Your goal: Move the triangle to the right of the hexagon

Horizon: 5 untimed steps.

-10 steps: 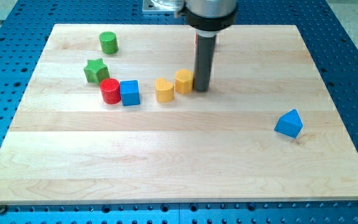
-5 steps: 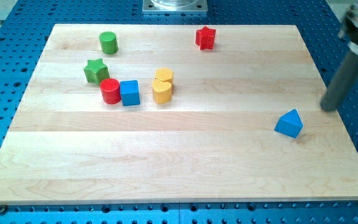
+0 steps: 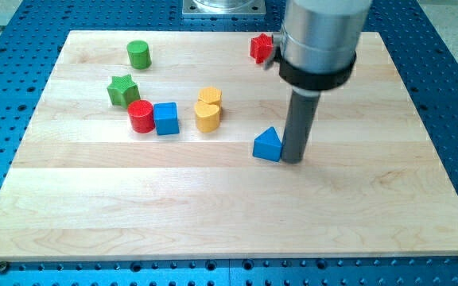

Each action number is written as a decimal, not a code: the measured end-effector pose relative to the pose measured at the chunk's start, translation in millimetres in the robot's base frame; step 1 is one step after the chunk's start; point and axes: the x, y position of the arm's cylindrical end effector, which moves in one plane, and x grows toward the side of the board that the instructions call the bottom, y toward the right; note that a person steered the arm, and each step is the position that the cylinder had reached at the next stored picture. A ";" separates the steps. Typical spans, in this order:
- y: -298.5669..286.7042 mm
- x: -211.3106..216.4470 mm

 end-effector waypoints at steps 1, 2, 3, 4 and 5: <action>-23.1 3.4; -56.1 -25.7; -75.6 -49.3; -83.9 -66.2; -83.9 -69.3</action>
